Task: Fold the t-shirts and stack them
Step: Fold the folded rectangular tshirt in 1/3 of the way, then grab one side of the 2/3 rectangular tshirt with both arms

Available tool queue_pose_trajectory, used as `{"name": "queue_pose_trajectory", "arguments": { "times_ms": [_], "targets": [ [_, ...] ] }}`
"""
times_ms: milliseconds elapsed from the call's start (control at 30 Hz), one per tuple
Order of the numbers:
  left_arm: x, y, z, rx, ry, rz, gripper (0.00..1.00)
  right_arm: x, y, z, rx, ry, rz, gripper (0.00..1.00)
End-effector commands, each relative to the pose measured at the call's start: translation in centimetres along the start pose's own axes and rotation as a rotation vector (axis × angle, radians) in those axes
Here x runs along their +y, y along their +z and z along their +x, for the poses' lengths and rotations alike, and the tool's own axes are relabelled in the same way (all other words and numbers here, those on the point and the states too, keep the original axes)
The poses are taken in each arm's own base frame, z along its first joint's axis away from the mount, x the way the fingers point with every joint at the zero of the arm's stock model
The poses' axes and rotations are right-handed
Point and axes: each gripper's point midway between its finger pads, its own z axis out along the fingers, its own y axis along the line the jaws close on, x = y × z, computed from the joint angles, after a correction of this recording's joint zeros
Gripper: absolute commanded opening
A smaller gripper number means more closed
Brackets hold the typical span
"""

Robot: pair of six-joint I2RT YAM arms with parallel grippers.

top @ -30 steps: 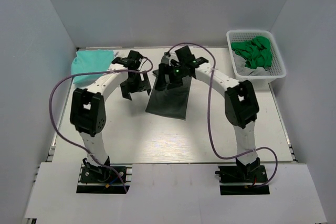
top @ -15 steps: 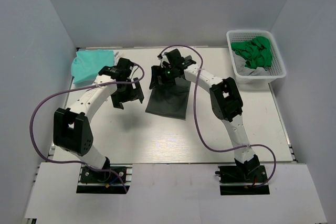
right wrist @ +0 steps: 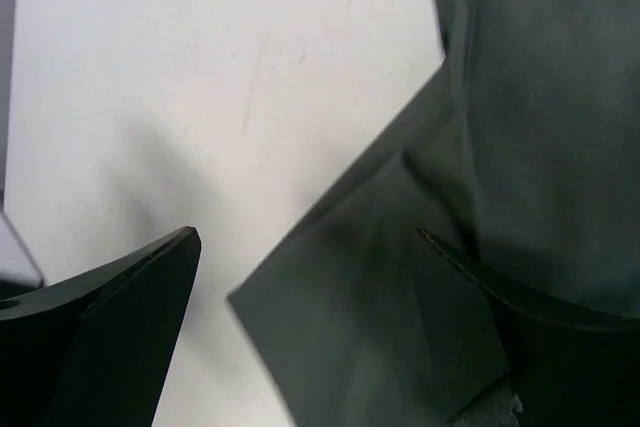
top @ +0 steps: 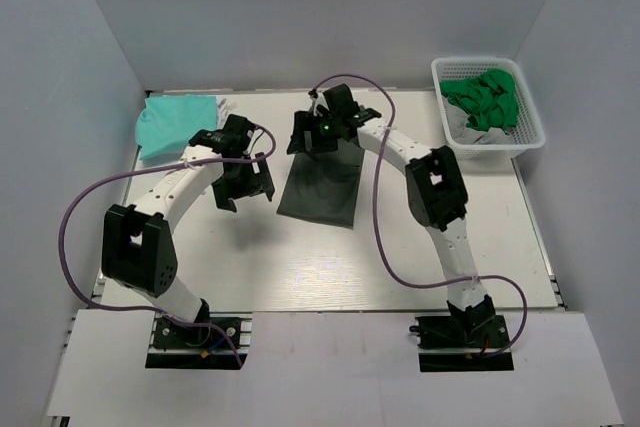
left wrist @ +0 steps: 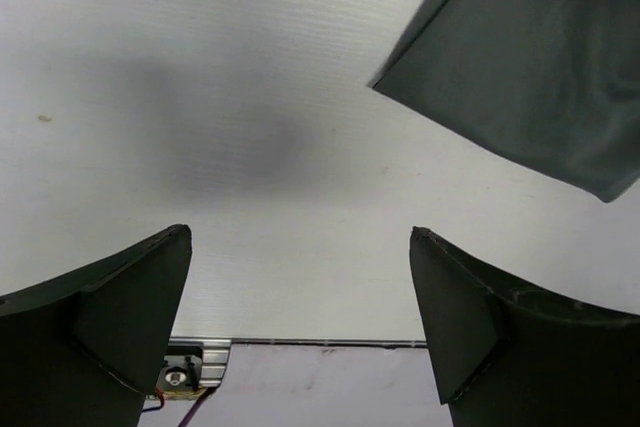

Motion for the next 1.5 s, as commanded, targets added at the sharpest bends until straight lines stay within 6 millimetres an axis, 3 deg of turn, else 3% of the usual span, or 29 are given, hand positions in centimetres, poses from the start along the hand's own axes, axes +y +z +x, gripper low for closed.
{"name": "queue_pose_trajectory", "arguments": {
  "times_ms": [0, 67, 100, 167, 200, 233, 267, 333, 367, 500, 667, 833, 1033, 1167, 1233, 1267, 1400, 1467],
  "targets": [
    [-2.2, 0.3, -0.8, -0.020, 0.057, 0.116, 1.00, 6.1, -7.2, -3.7, -0.146, -0.101, -0.086, 0.91],
    [-3.8, 0.5, -1.0, 0.016, 0.071, 0.180, 1.00, 6.5, -9.6, -2.5, -0.143, -0.091, -0.087, 0.91],
    [-4.4, 1.1, -0.9, 0.026, 0.086, 0.180, 1.00, 6.9, -11.9, -1.7, -0.152, -0.085, -0.076, 0.91],
    [-5.4, 1.5, -1.3, 0.021, 0.099, 0.224, 1.00, 3.4, -12.0, 3.5, -0.054, 0.000, 0.028, 0.91],
    [-6.0, 1.4, -1.5, 0.015, 0.101, 0.254, 1.00, 4.2, -14.4, 3.2, -0.093, 0.022, 0.031, 0.91],
    [-6.0, 2.3, -1.3, 0.030, 0.110, 0.255, 1.00, 3.8, -14.8, 4.3, -0.078, 0.047, 0.051, 0.91],
    [-6.2, 2.6, -1.5, 0.026, 0.110, 0.257, 1.00, 1.6, -14.5, 8.4, 0.006, 0.109, 0.098, 0.91],
    [-6.4, 3.5, -1.6, 0.032, 0.136, 0.263, 1.00, 2.2, -16.0, 9.6, 0.007, 0.143, 0.087, 0.91],
    [-6.5, 4.4, -1.3, 0.063, 0.156, 0.268, 1.00, 1.6, -16.0, 12.5, 0.070, 0.174, 0.089, 0.91],
    [-6.2, 5.8, -1.2, 0.104, 0.173, 0.233, 1.00, -0.2, -16.1, 16.9, 0.154, 0.284, 0.159, 0.91],
    [-5.3, 7.6, -0.2, 0.117, 0.171, 0.213, 1.00, -1.5, -15.6, 18.6, 0.152, 0.333, 0.185, 0.91],
    [-5.3, 9.3, 0.8, 0.150, 0.169, 0.224, 1.00, -2.5, -13.6, 19.2, 0.165, 0.347, 0.184, 0.91],
    [-5.4, 10.8, 1.8, 0.196, 0.155, 0.243, 0.81, -4.1, -12.0, 20.4, 0.198, 0.360, 0.212, 0.88],
    [-5.0, 11.5, 2.4, 0.221, 0.151, 0.228, 0.55, -4.6, -11.3, 20.7, 0.192, 0.369, 0.208, 0.74],
    [-5.1, 11.7, 2.7, 0.234, 0.150, 0.232, 0.47, -4.7, -11.0, 21.1, 0.199, 0.381, 0.209, 0.62],
    [-5.5, 11.5, 2.7, 0.238, 0.150, 0.257, 0.38, -4.7, -11.0, 21.1, 0.199, 0.379, 0.208, 0.50],
    [-6.6, 11.3, 3.3, 0.258, 0.149, 0.315, 0.35, -5.3, -11.0, 21.6, 0.199, 0.396, 0.229, 0.36],
    [-6.8, 11.3, 3.1, 0.249, 0.151, 0.320, 0.23, -5.3, -10.8, 21.1, 0.184, 0.393, 0.231, 0.28]
  ]
}}
